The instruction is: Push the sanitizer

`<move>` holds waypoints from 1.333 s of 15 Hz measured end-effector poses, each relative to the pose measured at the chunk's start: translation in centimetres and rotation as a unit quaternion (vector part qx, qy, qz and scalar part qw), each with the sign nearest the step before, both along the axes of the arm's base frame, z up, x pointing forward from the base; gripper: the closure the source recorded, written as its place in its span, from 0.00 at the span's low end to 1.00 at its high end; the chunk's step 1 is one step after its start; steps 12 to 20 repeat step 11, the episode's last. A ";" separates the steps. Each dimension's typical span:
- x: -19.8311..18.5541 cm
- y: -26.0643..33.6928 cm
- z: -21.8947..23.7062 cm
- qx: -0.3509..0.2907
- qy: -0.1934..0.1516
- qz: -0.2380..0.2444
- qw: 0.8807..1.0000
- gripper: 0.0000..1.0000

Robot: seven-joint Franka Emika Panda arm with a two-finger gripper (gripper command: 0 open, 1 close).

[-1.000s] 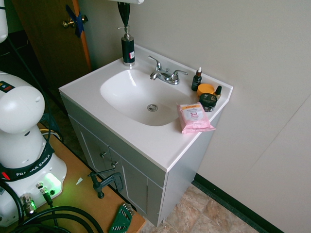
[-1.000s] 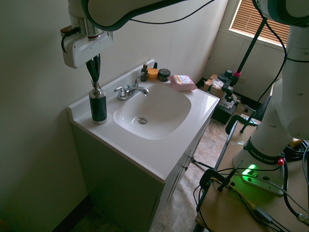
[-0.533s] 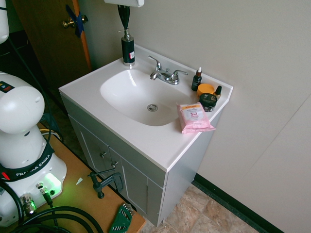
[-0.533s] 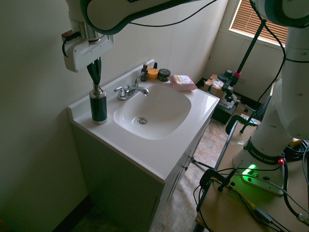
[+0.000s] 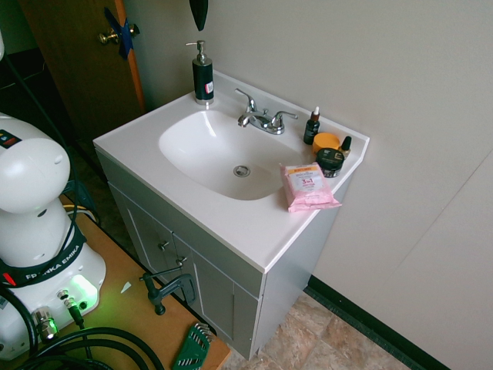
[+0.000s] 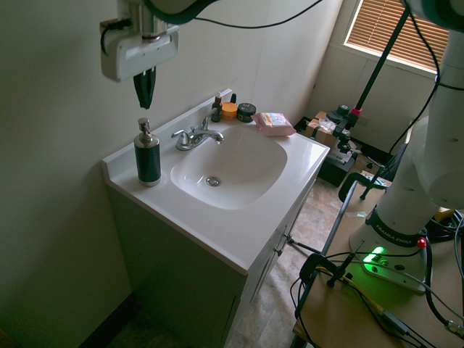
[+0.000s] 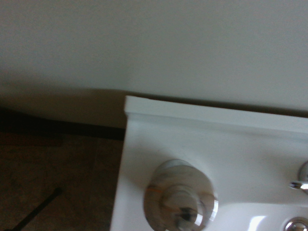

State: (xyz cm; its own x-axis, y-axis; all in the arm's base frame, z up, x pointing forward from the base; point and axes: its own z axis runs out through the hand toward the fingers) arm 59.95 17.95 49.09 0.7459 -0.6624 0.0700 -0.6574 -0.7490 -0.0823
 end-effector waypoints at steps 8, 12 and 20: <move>-9.2 -12.2 -3.0 -0.003 0.017 -0.032 0.999 0.00; -12.2 -14.0 -4.2 -0.004 0.020 -0.037 0.999 0.00; -12.2 -14.0 -4.2 -0.004 0.020 -0.037 0.999 0.00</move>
